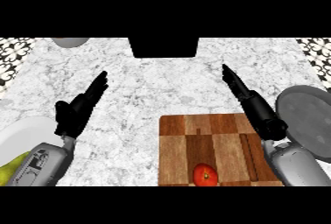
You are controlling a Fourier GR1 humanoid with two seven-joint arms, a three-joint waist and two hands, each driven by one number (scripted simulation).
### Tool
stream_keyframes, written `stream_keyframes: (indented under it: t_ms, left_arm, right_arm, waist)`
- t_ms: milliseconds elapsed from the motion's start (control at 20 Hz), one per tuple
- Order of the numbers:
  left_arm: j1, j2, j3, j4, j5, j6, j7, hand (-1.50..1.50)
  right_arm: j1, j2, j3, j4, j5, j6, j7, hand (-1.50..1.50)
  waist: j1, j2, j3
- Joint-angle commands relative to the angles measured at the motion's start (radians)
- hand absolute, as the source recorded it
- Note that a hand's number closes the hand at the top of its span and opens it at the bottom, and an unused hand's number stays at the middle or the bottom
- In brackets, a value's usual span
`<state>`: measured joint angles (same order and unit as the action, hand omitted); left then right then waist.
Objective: Pick the tomato from the cutting board and place it in the pan
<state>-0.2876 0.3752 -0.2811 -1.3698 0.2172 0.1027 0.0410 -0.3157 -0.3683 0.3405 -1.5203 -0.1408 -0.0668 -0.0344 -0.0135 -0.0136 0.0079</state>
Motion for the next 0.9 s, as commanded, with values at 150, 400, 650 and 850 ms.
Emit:
stream_keyframes:
  t_ms: [150,400,650,850]
  left_arm:
    - [0.021,0.038,0.150,-0.011,-0.002,0.072,-0.058,0.00]
    - [0.097,0.017,0.184,-0.054,0.011,0.147,-0.027,0.00]
    - [0.099,0.021,0.207,-0.077,0.027,0.148,-0.011,0.00]
    - [0.116,0.003,0.207,-0.054,0.021,0.136,-0.051,0.00]
  right_arm:
    - [0.255,0.019,0.027,-0.062,-0.068,0.074,-0.099,1.50]
    - [0.468,0.014,0.015,-0.077,0.192,-0.241,-0.271,-1.50]
    - [0.744,-0.107,-0.042,-0.277,0.287,-0.364,-0.397,-1.50]
    - [0.954,-0.243,-0.058,-0.544,0.334,-0.351,-0.315,-1.50]
  waist:
    - [0.005,0.011,-0.008]
    - [-0.032,-0.007,-0.008]
    - [-0.059,-0.007,-0.010]
    - [-0.039,0.004,-0.012]
